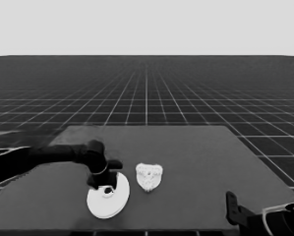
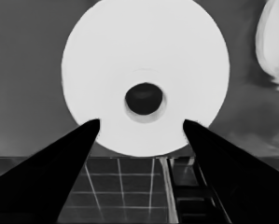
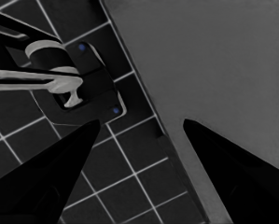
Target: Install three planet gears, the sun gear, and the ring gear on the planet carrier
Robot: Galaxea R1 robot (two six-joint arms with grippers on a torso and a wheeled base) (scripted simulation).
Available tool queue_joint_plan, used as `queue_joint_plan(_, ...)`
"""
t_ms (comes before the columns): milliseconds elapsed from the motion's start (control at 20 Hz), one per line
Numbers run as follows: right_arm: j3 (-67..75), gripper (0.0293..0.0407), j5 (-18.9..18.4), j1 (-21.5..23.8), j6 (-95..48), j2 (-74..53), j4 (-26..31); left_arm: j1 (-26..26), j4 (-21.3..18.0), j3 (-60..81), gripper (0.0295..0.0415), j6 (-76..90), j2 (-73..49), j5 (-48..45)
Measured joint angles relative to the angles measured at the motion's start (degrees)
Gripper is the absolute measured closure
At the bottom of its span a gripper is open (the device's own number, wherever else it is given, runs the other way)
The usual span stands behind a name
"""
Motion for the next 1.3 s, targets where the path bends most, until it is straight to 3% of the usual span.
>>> queue_joint_plan(150, 0.0, 0.0315, 0.0, 0.0, 0.0, 0.0, 0.0, 3.79, 3.3, -2.9, 0.0326, 1.5, 0.79, -1.32)
queue_joint_plan(400, 0.0, 0.0315, 0.0, 0.0, 0.0, 0.0, 0.0, 4.54, 4.03, -3.66, 0.0326, 1.88, 1.0, -1.7)
queue_joint_plan(450, 0.0, 0.0315, 0.0, 0.0, 0.0, 0.0, 0.0, 4.56, 4.05, -3.67, 0.0361, 1.89, 1.02, -1.71)
queue_joint_plan(900, 0.0, 0.0315, 0.0, 0.0, 0.0, 0.0, 0.0, 4.56, 4.07, -3.69, 0.0362, 1.91, 1.01, -1.72)
queue_joint_plan(950, 0.0, 0.0315, 0.0, 0.0, 0.0, 0.0, 0.0, 0.06, -0.94, 0.03, 0.0362, -0.25, -0.07, 0.15)
queue_joint_plan(1050, 0.0, 0.0315, 0.0, 0.0, 0.0, 0.0, 0.0, -6.21, -6.53, 2.25, 0.0362, -1.69, -0.62, 1.11)
queue_joint_plan(1300, 0.0, 0.0315, 0.0, 0.0, 0.0, 0.0, 0.0, -9.22, -9.48, 2.61, 0.0362, -1.96, -0.7, 1.31)
